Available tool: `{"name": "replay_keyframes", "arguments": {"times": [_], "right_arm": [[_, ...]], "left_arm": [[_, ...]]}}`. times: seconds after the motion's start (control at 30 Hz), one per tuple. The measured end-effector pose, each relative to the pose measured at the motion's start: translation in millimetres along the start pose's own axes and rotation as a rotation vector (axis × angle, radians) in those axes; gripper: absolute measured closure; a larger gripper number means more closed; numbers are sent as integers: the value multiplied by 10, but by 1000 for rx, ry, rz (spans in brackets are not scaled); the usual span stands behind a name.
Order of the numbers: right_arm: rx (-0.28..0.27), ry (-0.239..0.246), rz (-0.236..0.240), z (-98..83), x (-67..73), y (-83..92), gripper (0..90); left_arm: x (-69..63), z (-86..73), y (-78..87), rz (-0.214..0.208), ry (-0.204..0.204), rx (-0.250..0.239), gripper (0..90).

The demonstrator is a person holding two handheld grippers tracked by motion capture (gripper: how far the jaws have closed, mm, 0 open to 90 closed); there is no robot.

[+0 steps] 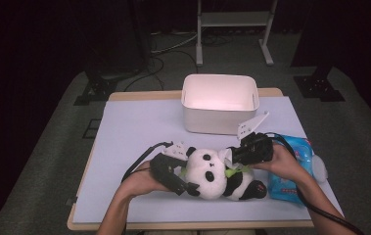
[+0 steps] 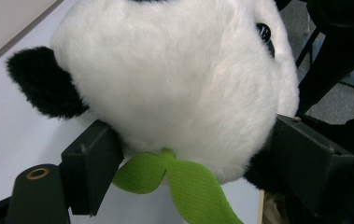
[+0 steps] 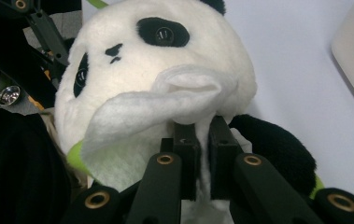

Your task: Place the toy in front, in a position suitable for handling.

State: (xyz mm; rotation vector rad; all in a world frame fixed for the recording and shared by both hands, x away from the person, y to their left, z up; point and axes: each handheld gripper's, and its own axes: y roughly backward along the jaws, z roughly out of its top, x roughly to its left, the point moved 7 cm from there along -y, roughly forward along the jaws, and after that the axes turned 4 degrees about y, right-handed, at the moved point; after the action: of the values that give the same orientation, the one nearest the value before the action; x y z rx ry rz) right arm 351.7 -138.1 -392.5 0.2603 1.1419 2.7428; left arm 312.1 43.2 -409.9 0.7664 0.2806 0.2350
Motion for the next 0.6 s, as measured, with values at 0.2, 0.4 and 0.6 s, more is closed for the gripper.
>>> {"name": "replay_keyframes", "arguments": {"times": [0.2, 0.4, 0.6], "right_arm": [[14, 23, -41, 34, 22, -5, 841], [4, 57, -58, 158, 88, 62, 841], [-4, 103, -34, 373, 205, 58, 839]], "left_arm": [[23, -7, -2, 3, 24, 3, 191], [12, 1, 7, 1, 27, 2, 191], [-3, 7, 4, 2, 17, 8, 191]]}}
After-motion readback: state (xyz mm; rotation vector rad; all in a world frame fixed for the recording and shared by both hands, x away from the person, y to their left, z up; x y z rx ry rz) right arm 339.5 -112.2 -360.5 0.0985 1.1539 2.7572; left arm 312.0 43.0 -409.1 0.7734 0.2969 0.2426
